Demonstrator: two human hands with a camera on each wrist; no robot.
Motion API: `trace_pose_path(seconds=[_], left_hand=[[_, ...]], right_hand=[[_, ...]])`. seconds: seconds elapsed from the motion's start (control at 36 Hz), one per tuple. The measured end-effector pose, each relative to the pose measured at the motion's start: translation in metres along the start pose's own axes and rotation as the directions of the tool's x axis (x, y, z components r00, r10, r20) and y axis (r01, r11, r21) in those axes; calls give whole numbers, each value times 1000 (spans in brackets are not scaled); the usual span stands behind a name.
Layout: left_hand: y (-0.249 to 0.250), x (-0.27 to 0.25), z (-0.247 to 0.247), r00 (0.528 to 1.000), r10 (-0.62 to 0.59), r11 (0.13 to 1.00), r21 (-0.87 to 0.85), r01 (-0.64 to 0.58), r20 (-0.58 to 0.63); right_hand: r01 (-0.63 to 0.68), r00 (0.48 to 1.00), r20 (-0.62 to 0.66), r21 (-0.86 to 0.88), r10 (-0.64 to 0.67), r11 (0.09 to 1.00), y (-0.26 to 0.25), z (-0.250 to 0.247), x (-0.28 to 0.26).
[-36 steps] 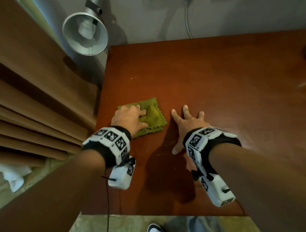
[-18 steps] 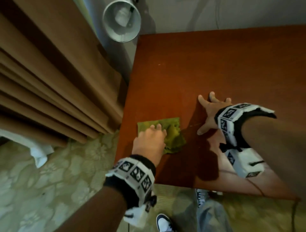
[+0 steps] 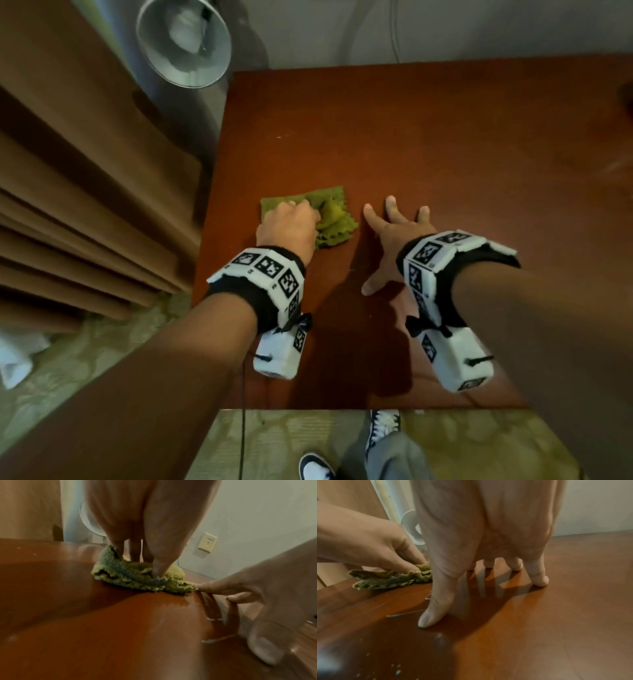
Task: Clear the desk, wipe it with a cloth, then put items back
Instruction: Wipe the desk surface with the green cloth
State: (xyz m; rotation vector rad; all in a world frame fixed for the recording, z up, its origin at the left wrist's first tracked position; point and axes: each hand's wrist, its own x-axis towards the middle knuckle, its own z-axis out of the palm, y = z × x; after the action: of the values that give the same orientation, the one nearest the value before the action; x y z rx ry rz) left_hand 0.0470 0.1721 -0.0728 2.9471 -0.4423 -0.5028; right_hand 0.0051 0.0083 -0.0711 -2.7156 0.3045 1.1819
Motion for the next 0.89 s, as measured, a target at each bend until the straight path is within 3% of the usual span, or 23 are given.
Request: trace_pose_path(seconds=[0.14,0.36,0.58,0.81,0.89], left_hand=[[6,-35,1,997,-17,1000,6,17,69],[11,-101,35,976,153,982,83,-167,153],[41,-65,29,969,231,967,89,-238,85],[85,-17,4,987,160,984,78,-159,2],[85,-23,6,986,156,982,102,-161,53]], right_hand=[[7,1000,-16,-15,-7,1000,2,2,-6],[-8,999,-32,-83,6,997,36,11,-14],[-9,1000,-9,-121,8,993,37,14,-15],[0,999,54,-84,5,996,39,11,-13],[-1,999,54,-80,5,997,38,11,-12]])
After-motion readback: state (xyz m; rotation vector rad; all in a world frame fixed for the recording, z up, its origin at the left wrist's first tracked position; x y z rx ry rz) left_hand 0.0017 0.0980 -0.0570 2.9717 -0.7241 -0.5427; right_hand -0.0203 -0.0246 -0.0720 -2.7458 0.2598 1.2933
